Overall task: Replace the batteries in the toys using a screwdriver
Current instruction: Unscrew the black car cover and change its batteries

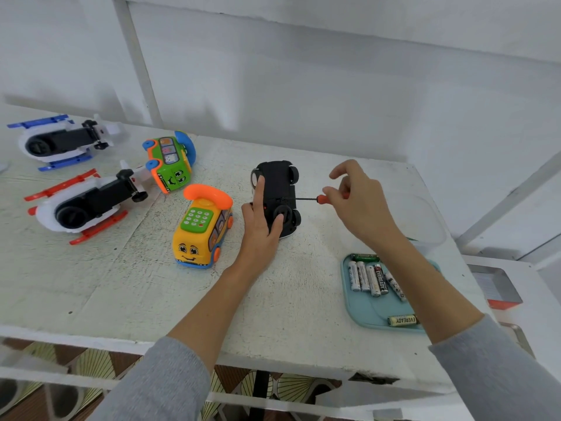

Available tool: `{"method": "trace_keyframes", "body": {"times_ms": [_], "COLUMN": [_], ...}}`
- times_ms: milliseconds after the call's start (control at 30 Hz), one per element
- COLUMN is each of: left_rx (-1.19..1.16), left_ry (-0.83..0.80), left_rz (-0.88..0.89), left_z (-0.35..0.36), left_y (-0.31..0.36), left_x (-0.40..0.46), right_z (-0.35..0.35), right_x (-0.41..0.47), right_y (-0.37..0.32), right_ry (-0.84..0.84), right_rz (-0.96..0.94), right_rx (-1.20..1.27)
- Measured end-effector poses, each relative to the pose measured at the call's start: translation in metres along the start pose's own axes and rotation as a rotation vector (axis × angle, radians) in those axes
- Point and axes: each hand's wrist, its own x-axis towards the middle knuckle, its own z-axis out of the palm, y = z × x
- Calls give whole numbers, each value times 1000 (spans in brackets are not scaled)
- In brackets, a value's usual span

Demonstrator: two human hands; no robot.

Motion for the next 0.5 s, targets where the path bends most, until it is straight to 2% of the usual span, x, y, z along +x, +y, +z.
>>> {"method": "trace_keyframes", "body": {"times_ms": [167,300,433,500], "left_rx": [-8,-4,5,10], "left_ry": [2,3,4,6], "left_rz": [-6,5,22,23], "left_z": [0,-1,-1,-1], "left_y": [3,4,4,4], "left_x": [0,-2,-3,-2], "right_z": [-7,-6,-4,-2], "right_x": [3,-2,0,1], "right_y": [2,1,1,4], "right_ry": [40,-10,-13,30], "right_rz": [-113,-239,-78,-85], "right_rx": [27,54,-129,-99]}}
